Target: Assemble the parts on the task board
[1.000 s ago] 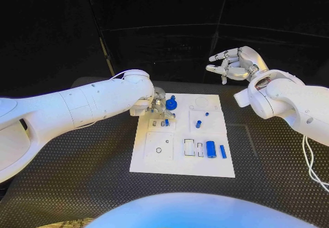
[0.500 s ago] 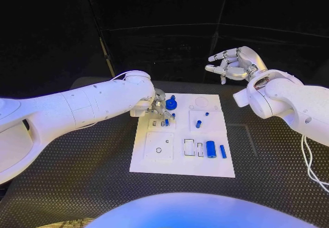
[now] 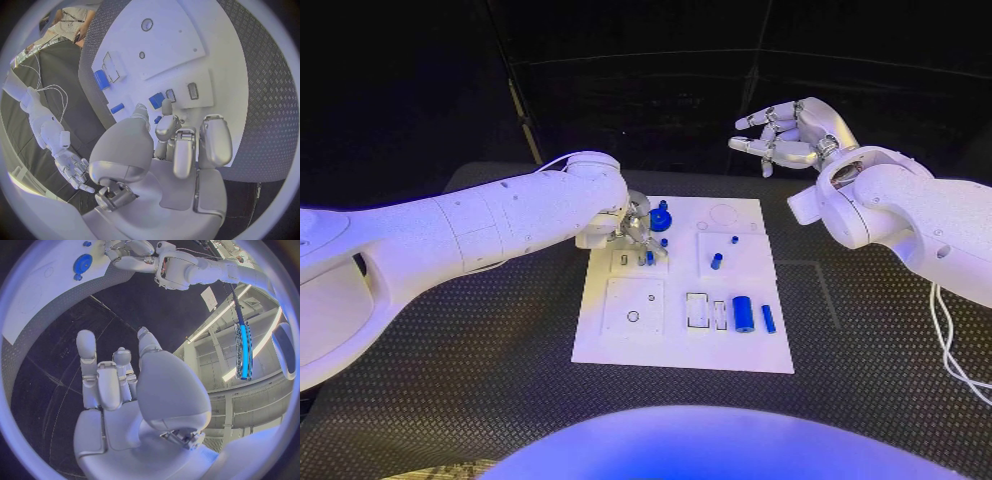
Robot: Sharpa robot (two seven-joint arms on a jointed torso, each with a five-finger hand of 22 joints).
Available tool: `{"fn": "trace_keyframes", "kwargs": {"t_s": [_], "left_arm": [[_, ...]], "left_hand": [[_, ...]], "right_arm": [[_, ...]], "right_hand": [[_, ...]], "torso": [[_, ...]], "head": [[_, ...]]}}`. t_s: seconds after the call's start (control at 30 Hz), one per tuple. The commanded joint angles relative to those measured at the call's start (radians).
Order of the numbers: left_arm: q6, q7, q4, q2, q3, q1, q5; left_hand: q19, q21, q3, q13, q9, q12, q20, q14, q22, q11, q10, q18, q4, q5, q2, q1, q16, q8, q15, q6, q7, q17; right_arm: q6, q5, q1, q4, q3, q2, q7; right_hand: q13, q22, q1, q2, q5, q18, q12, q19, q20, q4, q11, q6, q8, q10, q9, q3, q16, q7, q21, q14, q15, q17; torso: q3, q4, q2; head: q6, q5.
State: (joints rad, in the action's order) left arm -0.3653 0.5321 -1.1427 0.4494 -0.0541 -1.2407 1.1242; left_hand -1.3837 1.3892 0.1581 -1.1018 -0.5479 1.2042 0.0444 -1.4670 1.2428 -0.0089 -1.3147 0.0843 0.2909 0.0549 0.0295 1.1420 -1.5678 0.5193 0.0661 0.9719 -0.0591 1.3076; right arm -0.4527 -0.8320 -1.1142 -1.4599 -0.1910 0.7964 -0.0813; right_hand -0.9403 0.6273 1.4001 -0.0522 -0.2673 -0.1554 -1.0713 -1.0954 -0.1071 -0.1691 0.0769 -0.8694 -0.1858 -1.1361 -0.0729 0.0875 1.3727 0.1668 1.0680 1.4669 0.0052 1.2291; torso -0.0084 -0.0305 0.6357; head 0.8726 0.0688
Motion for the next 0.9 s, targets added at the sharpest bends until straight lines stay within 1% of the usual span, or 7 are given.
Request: {"fn": "trace_keyframes", "kwargs": {"t_s": [0.03,0.13,0.27,0.43,0.63,0.73,0.9], "left_arm": [[-0.021,0.008,0.001,-0.003,0.0,0.0,0.003],[-0.022,0.007,0.002,-0.004,0.0,0.0,0.002],[-0.021,0.007,0.003,-0.005,0.0,0.0,0.001],[-0.02,0.007,0.004,-0.006,0.0,0.001,0.001],[-0.019,0.007,0.007,-0.009,0.0,0.001,-0.022],[-0.02,0.007,0.007,-0.01,0.0,0.001,-0.028],[-0.019,0.006,0.008,-0.011,0.0,0.001,-0.042]], "left_hand": [[0.006,0.0,-0.002,0.0,-0.002,0.0,0.005,-0.104,0.0,0.002,0.008,-0.013,-0.005,-0.003,-0.001,0.013,-0.003,0.005,-0.003,-0.006,-0.002,0.263],[0.006,-0.001,-0.002,0.0,-0.003,0.0,0.005,-0.104,0.0,0.002,0.008,-0.013,-0.005,-0.003,0.003,0.018,-0.003,0.005,-0.003,-0.006,-0.002,0.263],[0.007,-0.001,-0.005,0.0,-0.008,0.0,0.006,-0.104,0.001,0.002,0.008,-0.013,-0.007,-0.003,0.016,0.034,-0.003,0.005,-0.003,-0.008,-0.002,0.263],[0.008,-0.001,-0.008,0.0,-0.012,0.0,0.006,-0.104,0.002,0.002,0.008,-0.013,-0.01,-0.002,0.027,0.052,-0.003,0.005,-0.003,-0.009,-0.002,0.263],[0.008,-0.001,-0.02,0.0,-0.02,-0.001,0.006,-0.104,0.004,0.002,0.008,-0.013,-0.022,-0.002,0.046,0.092,-0.003,0.005,-0.003,-0.012,-0.002,0.263],[0.011,-0.003,-0.034,0.002,-0.023,-0.003,0.006,-0.104,0.002,0.002,0.011,-0.012,-0.035,-0.002,0.057,0.122,-0.003,0.004,-0.003,-0.016,-0.002,0.263],[0.013,-0.004,-0.077,0.005,-0.028,-0.007,0.004,-0.104,0.002,-0.002,0.014,-0.012,-0.079,-0.001,0.072,0.199,-0.003,-0.001,0.0,-0.024,0.002,0.263]], "right_arm": [[0.006,0.0,-0.002,-0.001,-0.001,0.0,-0.002],[0.007,0.0,-0.002,-0.001,-0.001,0.001,-0.001],[0.007,0.0,-0.002,0.0,-0.001,0.001,0.0],[0.008,0.0,-0.002,0.002,-0.001,0.0,0.001],[0.01,0.0,-0.002,0.005,-0.001,-0.003,0.001],[0.011,0.0,-0.002,0.006,-0.001,-0.004,0.001],[0.014,0.0,-0.002,0.007,-0.001,-0.005,0.001]], "right_hand": [[0.001,-0.001,0.001,0.01,-0.005,-0.013,0.006,0.008,-0.001,-0.002,0.0,0.003,-0.004,0.005,0.001,0.006,-0.007,-0.003,-0.005,0.017,-0.005,-0.001],[0.001,-0.001,0.003,0.012,-0.008,-0.013,0.005,0.007,-0.001,-0.002,0.0,0.003,-0.005,0.004,0.001,0.006,-0.008,-0.003,-0.006,0.017,-0.005,-0.001],[0.001,-0.001,0.003,0.012,-0.008,-0.013,0.005,0.007,-0.001,-0.002,0.0,0.003,-0.005,0.004,0.001,0.006,-0.008,-0.003,-0.006,0.017,-0.005,-0.001],[0.0,-0.001,0.004,0.013,-0.009,-0.013,0.004,0.006,-0.001,-0.002,0.0,0.003,-0.006,0.003,0.001,0.006,-0.007,-0.003,-0.006,0.018,-0.006,0.0],[0.0,-0.003,0.005,0.014,-0.011,-0.013,0.004,0.007,-0.001,-0.001,-0.001,0.003,-0.006,0.002,0.001,0.006,-0.008,-0.003,-0.007,0.018,-0.006,-0.001],[0.001,-0.002,0.007,0.015,-0.012,-0.013,0.004,0.006,-0.001,-0.001,-0.001,0.003,-0.006,0.002,0.001,0.006,-0.008,-0.003,-0.007,0.018,-0.006,-0.001],[0.001,-0.003,0.011,0.017,-0.016,-0.013,0.003,0.005,0.0,0.001,-0.001,0.003,-0.007,0.001,0.002,0.006,-0.008,-0.003,-0.009,0.018,-0.006,0.0]], "torso": [[0.0002,-0.0001,0.0],[0.0001,-0.0003,0.0],[-0.0001,-0.0003,0.001],[0.0001,-0.0004,0.001],[0.0,0.0001,0.001],[-0.0005,0.0001,0.001],[-0.0001,-0.0003,0.001]], "head": [[0.0,-0.002],[0.0,-0.002],[0.0,-0.002],[0.0,-0.002],[0.0,-0.002],[0.0,-0.002],[0.0,-0.001]]}}
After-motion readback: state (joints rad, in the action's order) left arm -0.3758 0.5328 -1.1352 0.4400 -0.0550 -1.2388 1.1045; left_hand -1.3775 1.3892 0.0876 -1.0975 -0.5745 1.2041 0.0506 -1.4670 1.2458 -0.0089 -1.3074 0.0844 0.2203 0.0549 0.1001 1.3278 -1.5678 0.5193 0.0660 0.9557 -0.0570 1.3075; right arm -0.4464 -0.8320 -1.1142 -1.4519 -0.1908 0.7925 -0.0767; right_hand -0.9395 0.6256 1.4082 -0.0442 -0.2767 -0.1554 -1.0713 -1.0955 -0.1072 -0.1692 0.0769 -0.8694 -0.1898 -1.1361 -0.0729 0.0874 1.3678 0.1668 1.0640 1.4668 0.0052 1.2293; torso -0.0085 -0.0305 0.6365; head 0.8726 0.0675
